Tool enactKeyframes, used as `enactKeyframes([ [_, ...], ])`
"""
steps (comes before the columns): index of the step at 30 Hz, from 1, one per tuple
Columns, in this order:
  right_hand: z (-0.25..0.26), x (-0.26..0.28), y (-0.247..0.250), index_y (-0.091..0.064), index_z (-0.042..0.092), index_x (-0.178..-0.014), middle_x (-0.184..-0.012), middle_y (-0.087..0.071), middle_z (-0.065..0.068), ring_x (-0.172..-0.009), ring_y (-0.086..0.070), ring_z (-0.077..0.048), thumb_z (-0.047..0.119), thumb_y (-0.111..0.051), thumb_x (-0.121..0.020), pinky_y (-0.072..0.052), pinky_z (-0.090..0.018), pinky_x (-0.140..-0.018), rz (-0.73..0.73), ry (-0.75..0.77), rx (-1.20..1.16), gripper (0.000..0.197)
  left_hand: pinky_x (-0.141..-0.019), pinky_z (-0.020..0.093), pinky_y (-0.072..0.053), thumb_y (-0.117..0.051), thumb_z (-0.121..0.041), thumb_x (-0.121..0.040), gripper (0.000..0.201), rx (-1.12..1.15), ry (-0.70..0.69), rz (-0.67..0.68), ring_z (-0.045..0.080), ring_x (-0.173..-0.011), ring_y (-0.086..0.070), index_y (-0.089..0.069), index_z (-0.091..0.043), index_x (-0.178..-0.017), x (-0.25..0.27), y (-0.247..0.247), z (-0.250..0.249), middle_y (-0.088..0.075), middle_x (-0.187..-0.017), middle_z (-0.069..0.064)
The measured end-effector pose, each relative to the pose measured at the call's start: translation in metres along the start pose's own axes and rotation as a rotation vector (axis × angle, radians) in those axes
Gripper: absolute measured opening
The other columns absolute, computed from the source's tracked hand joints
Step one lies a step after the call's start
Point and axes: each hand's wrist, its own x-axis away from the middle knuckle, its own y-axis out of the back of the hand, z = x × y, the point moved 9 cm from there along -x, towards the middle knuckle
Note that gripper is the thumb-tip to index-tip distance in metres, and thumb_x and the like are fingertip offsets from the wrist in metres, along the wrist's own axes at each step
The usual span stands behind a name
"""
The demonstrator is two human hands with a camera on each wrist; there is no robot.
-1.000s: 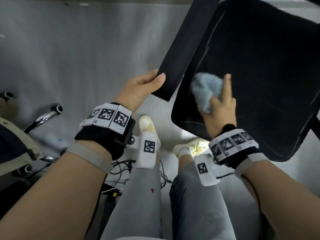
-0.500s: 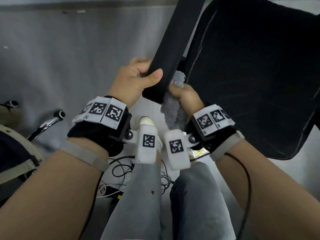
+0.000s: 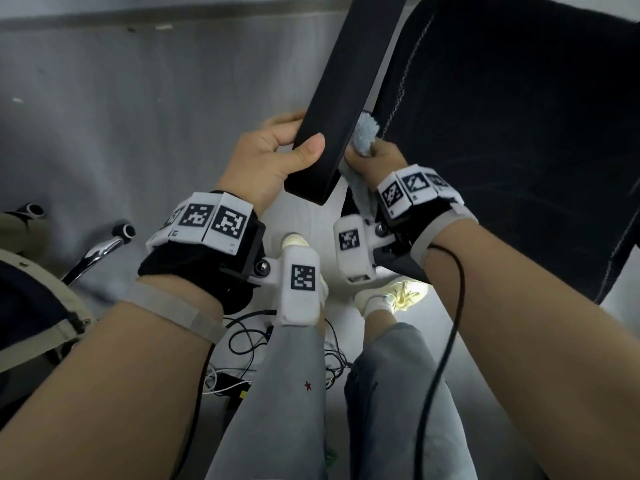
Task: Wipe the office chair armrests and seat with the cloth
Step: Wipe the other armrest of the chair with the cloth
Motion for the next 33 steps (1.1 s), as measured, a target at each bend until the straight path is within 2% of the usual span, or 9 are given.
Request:
enactKeyframes([
  [2, -0.002, 0.016, -0.007, -0.062, 0.0, -0.11, -0.104, -0.067, -0.015, -0.095, -0.059, -0.021, 0.017, -0.057, -0.089, -0.046, -0.031, -0.091, 0.019, 0.012, -0.091, 0.028, -0.103, 0.022, -0.039, -0.061, -0.022, -0.081, 0.032, 0.001, 0.007, 0.003, 0.006, -0.117, -0.053, -0.06, -0.02, -0.113, 0.001, -0.001, 0.001, -0.056, -0.125, -0.003],
  [6, -0.001, 0.051, -0.02, -0.059, -0.003, -0.109, -0.088, -0.063, -0.009, -0.087, -0.06, -0.022, 0.01, -0.052, -0.09, -0.046, -0.034, -0.092, 0.156, -0.041, -0.462, 0.024, -0.071, 0.007, -0.046, -0.056, -0.007, -0.086, 0.019, 0.023, 0.038, 0.029, -0.009, -0.076, -0.062, -0.056, -0.012, -0.104, 0.003, -0.005, 0.001, -0.062, -0.093, -0.006],
  [11, 0.007, 0.074, -0.011, -0.057, -0.001, -0.112, -0.096, -0.065, -0.012, -0.089, -0.063, -0.023, 0.017, -0.044, -0.096, -0.046, -0.04, -0.1, 0.185, -0.183, -0.723, 0.027, -0.076, 0.012, -0.044, -0.061, -0.01, -0.084, 0.016, -0.107, 0.107, 0.079, 0.001, -0.087, -0.054, -0.052, -0.022, -0.088, 0.009, -0.009, 0.001, -0.058, -0.092, -0.009],
  [13, 0.008, 0.076, -0.003, -0.055, -0.003, -0.114, -0.103, -0.063, -0.017, -0.094, -0.061, -0.026, 0.017, -0.042, -0.096, -0.045, -0.04, -0.098, 0.165, -0.198, -0.843, 0.029, -0.074, 0.008, -0.046, -0.063, -0.005, -0.081, 0.026, -0.11, 0.106, 0.089, 0.003, -0.092, -0.054, -0.052, -0.016, -0.103, 0.006, -0.012, -0.007, -0.057, -0.1, -0.006],
  [16, 0.005, 0.075, -0.003, -0.049, -0.005, -0.124, -0.118, -0.057, -0.024, -0.103, -0.058, -0.031, 0.015, -0.042, -0.095, -0.045, -0.042, -0.099, 0.191, -0.194, -1.034, 0.035, -0.092, 0.016, -0.044, -0.061, -0.003, -0.082, 0.05, -0.084, 0.045, 0.096, 0.009, -0.109, -0.052, -0.042, -0.011, -0.128, -0.004, -0.019, -0.024, -0.055, -0.119, 0.0],
  [21, -0.026, 0.088, -0.022, -0.062, 0.007, -0.092, -0.083, -0.065, -0.01, -0.078, -0.062, -0.023, 0.003, -0.051, -0.089, -0.051, -0.034, -0.079, 0.176, -0.229, -0.782, 0.012, -0.11, 0.032, -0.035, -0.043, -0.013, -0.094, 0.047, -0.114, -0.007, 0.13, 0.013, -0.125, -0.047, -0.032, -0.014, -0.14, -0.013, -0.032, -0.03, -0.049, -0.137, 0.003],
  [27, 0.002, 0.059, -0.001, -0.055, -0.005, -0.111, -0.075, -0.07, -0.01, -0.066, -0.068, -0.017, 0.018, -0.047, -0.093, -0.058, -0.028, -0.062, 0.273, -0.26, -0.884, 0.029, -0.106, 0.034, -0.039, -0.045, -0.009, -0.093, 0.046, -0.046, 0.06, 0.098, 0.016, -0.118, -0.051, -0.034, -0.013, -0.137, -0.007, -0.03, -0.019, -0.052, -0.128, 0.003],
  [30, 0.027, 0.043, 0.004, -0.048, -0.002, -0.122, -0.105, -0.061, -0.016, -0.092, -0.062, -0.024, 0.03, -0.034, -0.096, -0.056, -0.034, -0.079, 0.371, -0.264, -1.028, 0.044, -0.105, 0.034, -0.039, -0.049, -0.011, -0.091, 0.047, -0.063, 0.078, 0.115, 0.018, -0.118, -0.051, -0.034, -0.011, -0.136, -0.007, -0.031, -0.019, -0.052, -0.129, 0.005],
  [33, 0.028, 0.04, 0.005, -0.055, 0.001, -0.109, -0.099, -0.063, -0.014, -0.086, -0.064, -0.022, 0.03, -0.031, -0.098, -0.057, -0.03, -0.075, 0.387, -0.251, -1.054, 0.04, -0.099, 0.025, -0.043, -0.05, -0.007, -0.09, 0.044, -0.102, 0.075, 0.132, 0.015, -0.113, -0.053, -0.036, -0.007, -0.132, -0.011, -0.03, -0.02, -0.053, -0.126, 0.006],
])
